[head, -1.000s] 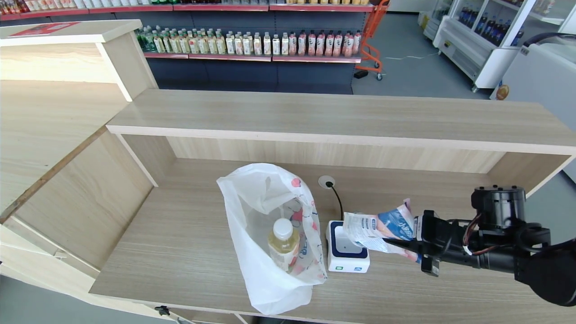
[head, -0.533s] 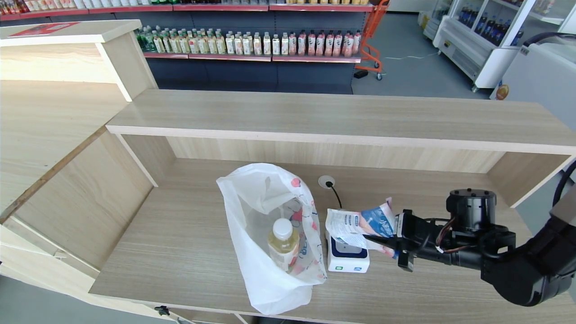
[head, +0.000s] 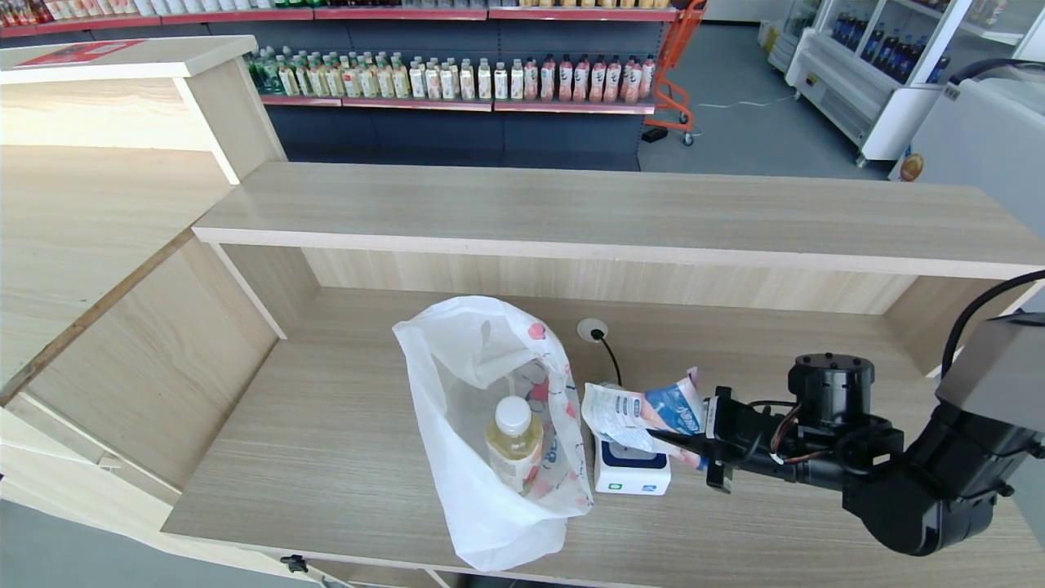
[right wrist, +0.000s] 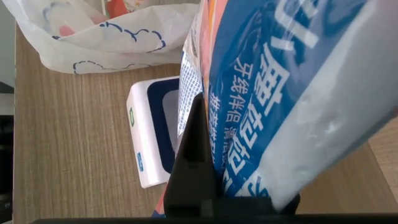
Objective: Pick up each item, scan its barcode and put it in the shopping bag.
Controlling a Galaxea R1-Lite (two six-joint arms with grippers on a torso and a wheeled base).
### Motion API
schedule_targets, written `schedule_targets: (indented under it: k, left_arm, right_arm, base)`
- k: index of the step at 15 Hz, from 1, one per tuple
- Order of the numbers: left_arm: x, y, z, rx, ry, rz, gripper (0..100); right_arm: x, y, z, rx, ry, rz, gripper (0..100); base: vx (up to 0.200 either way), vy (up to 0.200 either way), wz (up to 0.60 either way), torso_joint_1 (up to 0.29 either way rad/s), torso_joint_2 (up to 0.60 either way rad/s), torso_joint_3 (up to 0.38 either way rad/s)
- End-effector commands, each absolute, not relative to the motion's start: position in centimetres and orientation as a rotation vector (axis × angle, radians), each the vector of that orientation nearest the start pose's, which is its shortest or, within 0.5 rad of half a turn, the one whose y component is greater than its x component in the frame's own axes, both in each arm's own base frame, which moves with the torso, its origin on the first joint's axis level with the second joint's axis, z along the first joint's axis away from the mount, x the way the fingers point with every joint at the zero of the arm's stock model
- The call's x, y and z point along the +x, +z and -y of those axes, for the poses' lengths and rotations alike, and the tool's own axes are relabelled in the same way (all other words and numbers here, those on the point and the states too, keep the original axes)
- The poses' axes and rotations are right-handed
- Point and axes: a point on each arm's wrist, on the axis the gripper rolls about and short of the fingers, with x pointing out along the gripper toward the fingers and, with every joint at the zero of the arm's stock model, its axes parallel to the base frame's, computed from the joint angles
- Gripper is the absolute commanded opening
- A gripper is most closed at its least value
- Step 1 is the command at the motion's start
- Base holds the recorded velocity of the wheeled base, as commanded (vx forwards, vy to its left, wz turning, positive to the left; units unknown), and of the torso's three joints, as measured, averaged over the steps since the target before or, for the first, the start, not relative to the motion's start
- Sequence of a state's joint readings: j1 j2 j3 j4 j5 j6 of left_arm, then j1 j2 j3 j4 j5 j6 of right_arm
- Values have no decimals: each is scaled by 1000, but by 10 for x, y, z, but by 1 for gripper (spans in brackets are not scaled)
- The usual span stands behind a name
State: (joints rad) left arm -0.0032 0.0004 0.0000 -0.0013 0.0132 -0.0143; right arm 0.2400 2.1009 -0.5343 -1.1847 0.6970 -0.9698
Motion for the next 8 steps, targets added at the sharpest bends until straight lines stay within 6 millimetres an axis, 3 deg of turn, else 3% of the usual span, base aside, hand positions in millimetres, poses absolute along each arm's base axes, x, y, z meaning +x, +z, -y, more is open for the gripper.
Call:
schedule_targets:
  k: [1, 8]
  left_arm:
    - [-23, 76, 0, -14, 11, 2, 100]
    - [-23, 76, 0, -14, 11, 2, 100]
  right_arm:
    - [307, 47, -90, -795, 1028, 90, 0]
    - [308, 56, -91, -796, 1016, 117, 0]
  base:
    - [0, 0, 0, 0, 0, 0]
    - [0, 0, 0, 0, 0, 0]
